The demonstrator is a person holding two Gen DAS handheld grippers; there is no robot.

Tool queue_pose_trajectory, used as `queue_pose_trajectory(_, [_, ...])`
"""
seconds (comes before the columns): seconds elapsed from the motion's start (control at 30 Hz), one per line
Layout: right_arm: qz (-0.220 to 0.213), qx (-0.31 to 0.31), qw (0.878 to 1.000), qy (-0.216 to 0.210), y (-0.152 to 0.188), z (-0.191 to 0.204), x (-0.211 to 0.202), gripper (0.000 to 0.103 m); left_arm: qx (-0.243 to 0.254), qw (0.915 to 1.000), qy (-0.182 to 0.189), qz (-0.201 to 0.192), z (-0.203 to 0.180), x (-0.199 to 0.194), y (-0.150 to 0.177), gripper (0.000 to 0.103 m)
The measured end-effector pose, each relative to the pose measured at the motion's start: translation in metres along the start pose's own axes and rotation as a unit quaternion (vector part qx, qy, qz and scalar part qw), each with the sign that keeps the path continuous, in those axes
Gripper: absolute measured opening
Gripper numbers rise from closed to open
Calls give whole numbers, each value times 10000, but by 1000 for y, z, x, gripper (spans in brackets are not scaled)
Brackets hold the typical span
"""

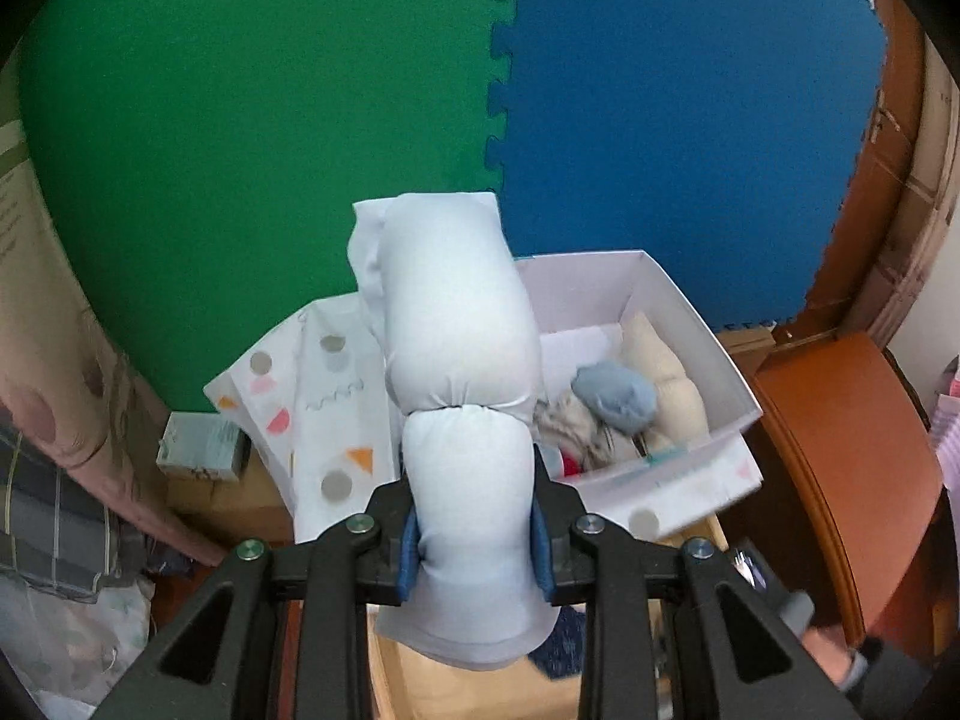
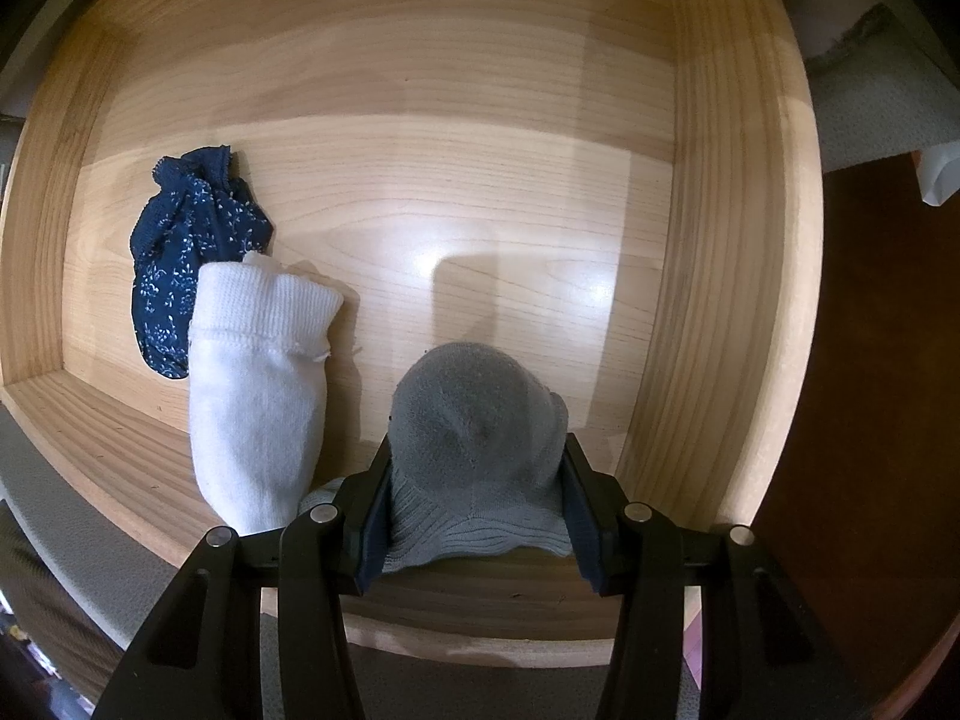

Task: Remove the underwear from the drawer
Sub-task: 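Lift the rolled underwear with the left tool and lower it into the box, then open the left tool in the box and return it above the drawer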

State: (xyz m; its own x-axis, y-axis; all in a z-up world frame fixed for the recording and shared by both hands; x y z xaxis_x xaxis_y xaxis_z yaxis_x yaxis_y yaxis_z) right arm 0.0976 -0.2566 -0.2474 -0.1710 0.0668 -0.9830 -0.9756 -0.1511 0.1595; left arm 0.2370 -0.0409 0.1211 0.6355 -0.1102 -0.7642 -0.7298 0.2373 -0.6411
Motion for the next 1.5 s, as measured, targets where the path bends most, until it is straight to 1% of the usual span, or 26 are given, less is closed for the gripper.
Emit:
queue_pose_trajectory(0.07, [2,-4,10000,7,-1,0,0,47,-110,9999,10,71,-1,19,-10,29])
queue_pose_trajectory(0.23, [-4,2,10000,-4,-3,2,0,47,-117,9997,-66,198,-6,58,-21,29])
queue_pose_trajectory(0.37, [-22,27,10000,-27,-2,-2,1,47,-61,9989,-146,447,-12,90,-20,29])
queue_pose_trajectory(0.5, [-43,79,9999,-54,-5,0,1,47,-37,9977,-271,618,-16,109,-14,30])
queue_pose_trajectory(0.57, [-34,59,10000,-47,-5,0,1,47,-16,9962,-371,787,-15,120,-7,32])
queue_pose_trajectory(0.67, [-39,53,10000,-55,-5,-2,3,47,91,9948,-583,833,-13,128,0,36])
queue_pose_trajectory(0.77, [-39,51,10000,-53,-3,-2,4,47,138,9932,-672,939,-13,131,5,43])
queue_pose_trajectory(0.83, [-37,45,10000,-53,-3,-2,4,47,162,9931,-658,956,-14,130,6,46])
queue_pose_trajectory(0.93, [-37,47,10000,-53,-3,-2,3,47,134,9947,-505,888,-15,122,3,49])
queue_pose_trajectory(0.97, [-35,45,10000,-51,-4,-2,3,47,134,9951,-451,869,-17,119,2,54])
queue_pose_trajectory(1.03, [-33,47,10000,-45,-4,-2,3,47,150,9959,-331,830,-20,111,1,59])
queue_pose_trajectory(1.17, [-22,58,10000,-27,-4,-3,4,47,253,9973,-335,603,-18,91,0,59])
queue_pose_trajectory(1.23, [-15,62,10000,-17,-4,-4,2,47,236,9976,-315,566,-16,81,2,59])
queue_pose_trajectory(1.33, [-13,79,10000,-12,-5,-4,2,47,201,9981,-257,516,-12,66,8,59])
queue_pose_trajectory(1.5, [0,97,10000,7,-5,-5,0,47,66,9985,-313,452,4,40,28,59])
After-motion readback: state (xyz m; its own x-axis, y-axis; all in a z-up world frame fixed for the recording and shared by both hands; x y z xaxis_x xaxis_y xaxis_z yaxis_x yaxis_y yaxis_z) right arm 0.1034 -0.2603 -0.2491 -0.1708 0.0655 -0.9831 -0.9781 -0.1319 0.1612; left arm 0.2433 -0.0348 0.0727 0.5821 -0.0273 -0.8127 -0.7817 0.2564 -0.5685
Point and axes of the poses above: each gripper's, at about its wrist camera, not at the fingertips, and x roughly the way its jaws point, z to its left, y to its underside, the point moved 10 cm from there along x, roughly the way its jaws point, and after that the axes turned 4 degrees about -y, right-handed, at the moved point
